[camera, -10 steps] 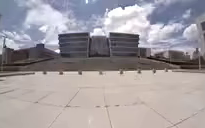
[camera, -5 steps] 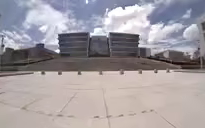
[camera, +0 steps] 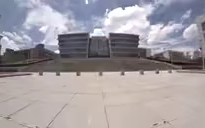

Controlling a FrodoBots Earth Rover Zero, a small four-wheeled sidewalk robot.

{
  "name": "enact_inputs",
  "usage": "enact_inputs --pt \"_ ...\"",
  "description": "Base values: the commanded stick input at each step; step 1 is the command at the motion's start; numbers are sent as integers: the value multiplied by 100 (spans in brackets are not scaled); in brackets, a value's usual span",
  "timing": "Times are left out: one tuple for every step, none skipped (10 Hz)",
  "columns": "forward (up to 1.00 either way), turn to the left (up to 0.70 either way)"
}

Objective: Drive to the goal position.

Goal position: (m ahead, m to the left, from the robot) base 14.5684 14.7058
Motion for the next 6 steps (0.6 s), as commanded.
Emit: enact_inputs --pt "70 0" --pt "70 0" --pt "70 0" --pt "70 1" --pt "70 8" --pt "70 19"
